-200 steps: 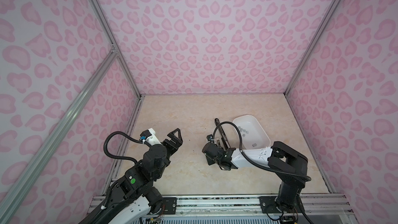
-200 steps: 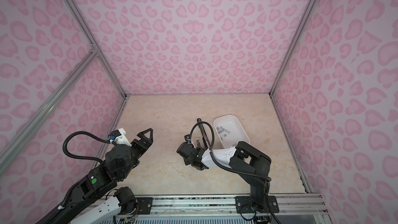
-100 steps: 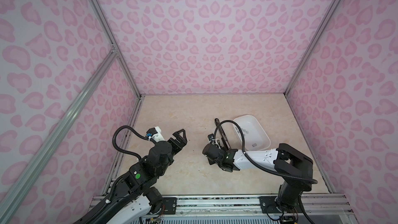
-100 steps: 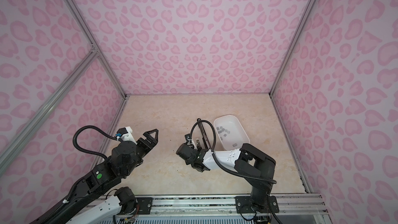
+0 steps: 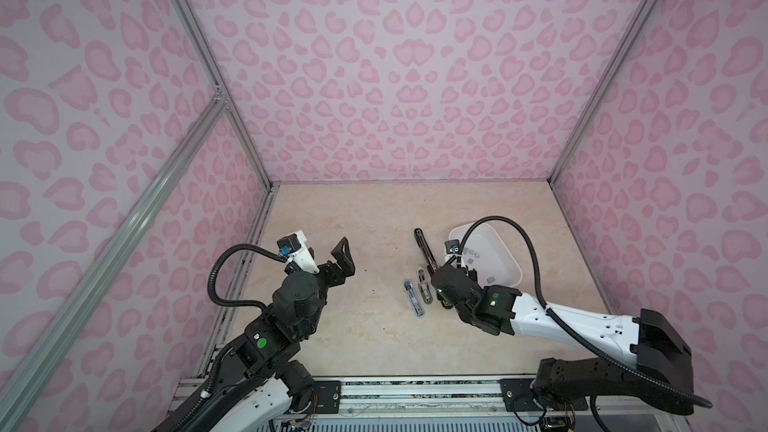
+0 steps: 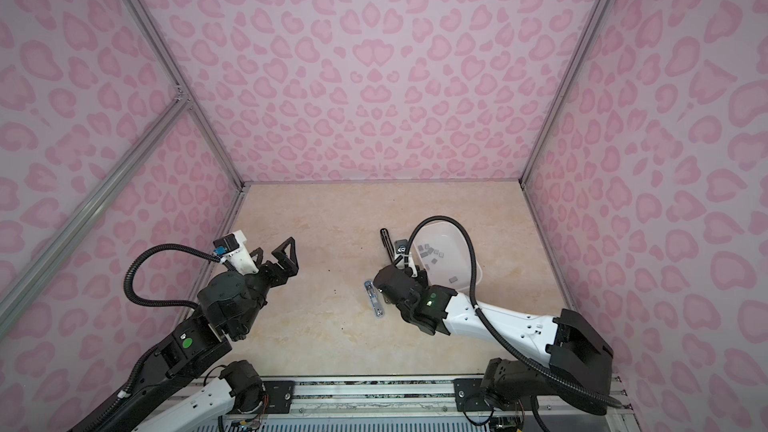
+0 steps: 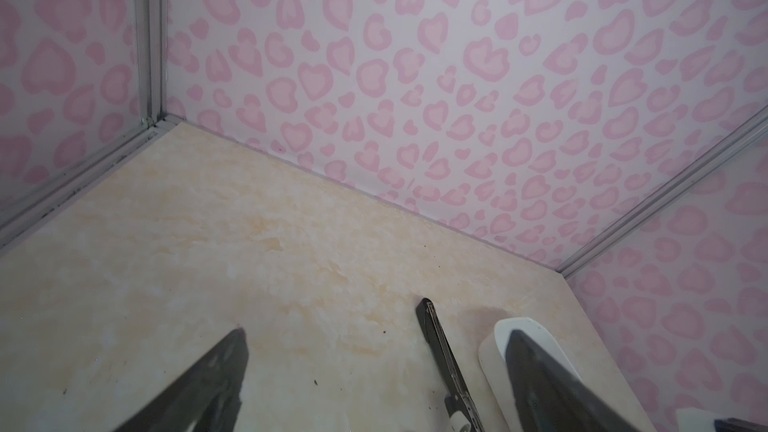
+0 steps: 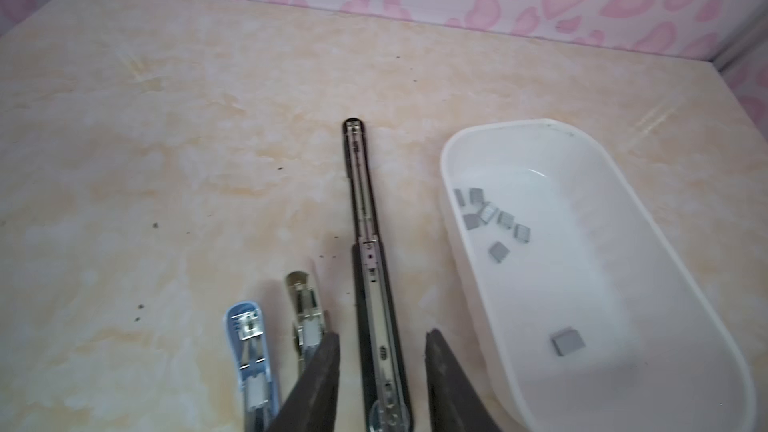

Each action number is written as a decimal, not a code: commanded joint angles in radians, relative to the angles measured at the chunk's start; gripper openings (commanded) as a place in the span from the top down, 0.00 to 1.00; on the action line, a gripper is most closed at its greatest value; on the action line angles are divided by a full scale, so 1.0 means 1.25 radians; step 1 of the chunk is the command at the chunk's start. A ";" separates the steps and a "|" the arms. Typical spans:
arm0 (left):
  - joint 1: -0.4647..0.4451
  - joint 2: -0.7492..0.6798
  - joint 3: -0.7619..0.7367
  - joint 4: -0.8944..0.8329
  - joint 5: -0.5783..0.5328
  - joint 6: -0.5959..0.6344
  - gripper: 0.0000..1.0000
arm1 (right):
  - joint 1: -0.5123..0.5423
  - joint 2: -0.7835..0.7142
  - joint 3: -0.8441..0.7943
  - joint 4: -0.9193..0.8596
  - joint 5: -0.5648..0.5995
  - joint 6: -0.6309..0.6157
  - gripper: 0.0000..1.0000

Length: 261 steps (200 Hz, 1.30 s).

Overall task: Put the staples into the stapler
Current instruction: 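Release the blue piece and move the right gripper over the white tray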

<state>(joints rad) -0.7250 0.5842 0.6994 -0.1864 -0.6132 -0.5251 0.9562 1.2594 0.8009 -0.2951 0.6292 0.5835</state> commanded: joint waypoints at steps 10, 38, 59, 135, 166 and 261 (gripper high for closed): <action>0.024 -0.028 -0.078 0.086 0.198 0.142 0.03 | -0.180 -0.059 -0.089 -0.075 -0.118 -0.011 0.66; 0.023 -0.044 -0.099 0.122 0.262 0.186 0.03 | -0.297 -0.051 -0.139 -0.032 -0.188 -0.025 0.65; 0.023 -0.052 -0.106 0.128 0.272 0.216 0.03 | -0.348 -0.006 -0.143 -0.004 -0.212 -0.035 0.66; 0.024 -0.072 -0.092 0.084 0.225 0.216 0.03 | -0.346 0.126 -0.078 -0.085 -0.277 -0.040 0.74; 0.023 -0.099 -0.101 0.079 0.205 0.211 0.03 | -0.293 0.096 -0.090 -0.123 -0.273 -0.015 0.74; 0.023 -0.146 -0.112 0.063 0.222 0.194 0.03 | -0.122 0.025 -0.169 -0.090 -0.301 0.088 0.73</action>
<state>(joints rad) -0.6960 0.4076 0.5632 -0.1112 -0.3412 -0.2707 0.7734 1.2926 0.6056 -0.4141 0.2539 0.6468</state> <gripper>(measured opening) 0.974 0.265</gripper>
